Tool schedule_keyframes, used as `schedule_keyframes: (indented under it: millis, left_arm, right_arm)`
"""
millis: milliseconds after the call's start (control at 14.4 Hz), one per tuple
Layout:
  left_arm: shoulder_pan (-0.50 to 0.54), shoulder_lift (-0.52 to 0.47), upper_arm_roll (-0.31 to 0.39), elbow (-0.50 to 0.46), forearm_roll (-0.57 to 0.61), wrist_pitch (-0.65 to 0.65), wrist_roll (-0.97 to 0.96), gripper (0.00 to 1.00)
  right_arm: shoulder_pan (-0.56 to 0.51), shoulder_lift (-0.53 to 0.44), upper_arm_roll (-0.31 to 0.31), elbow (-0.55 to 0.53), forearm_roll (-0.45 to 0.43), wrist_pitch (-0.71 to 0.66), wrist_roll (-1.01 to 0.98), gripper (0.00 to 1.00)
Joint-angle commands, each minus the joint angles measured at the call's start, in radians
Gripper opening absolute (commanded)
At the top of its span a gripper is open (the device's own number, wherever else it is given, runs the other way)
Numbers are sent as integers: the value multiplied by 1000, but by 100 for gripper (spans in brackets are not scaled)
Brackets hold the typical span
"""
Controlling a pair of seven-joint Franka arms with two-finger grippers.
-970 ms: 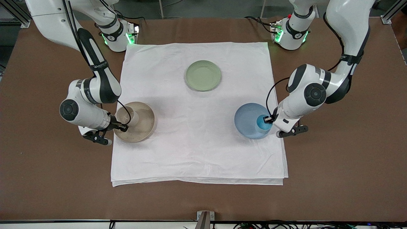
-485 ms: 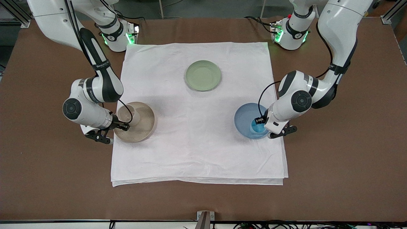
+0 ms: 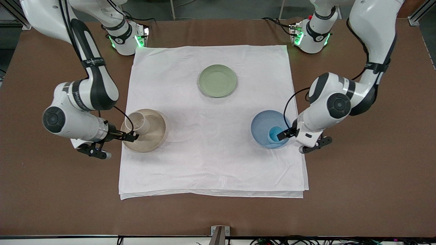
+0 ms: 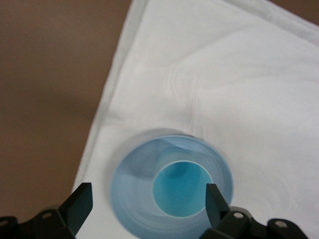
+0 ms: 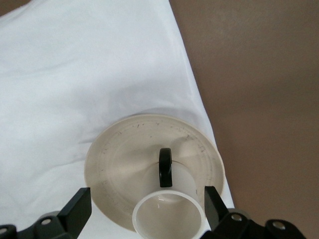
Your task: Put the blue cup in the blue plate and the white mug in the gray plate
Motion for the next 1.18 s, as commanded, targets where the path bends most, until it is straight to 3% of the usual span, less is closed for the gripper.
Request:
schedule_keyframes:
  millis: [0,139,208,485,762,970,1109]
  left_arm:
    - [47,-24,-2,204,125,-259,108,100]
    - [59,-44,8,318,229,-395,220,100]
    - [94,-67,4,346,227,-446,272,100]
    - [149,-163,4,346,155,-514,406,100]
    - [182,-257,7,308,84,-540,443,100]
    - [94,-373,167,210,6,-585,523,100]
    - [77,-417,203,173,-57,-583,524,100]
  right_arm:
    - [-79,0,6,115,-84,-120,-113,100]
    - [-152,-2,7,210,-129,-237,-249,100]
    - [-186,-2,6,247,-131,-291,-316,100]
    - [-303,-3,7,346,-126,-405,-470,100]
    - [-333,-2,6,402,-129,-451,-471,100]
    - [-330,-11,17,403,-102,-462,-460,100]
    - [-315,-51,17,395,-112,-494,-458,100]
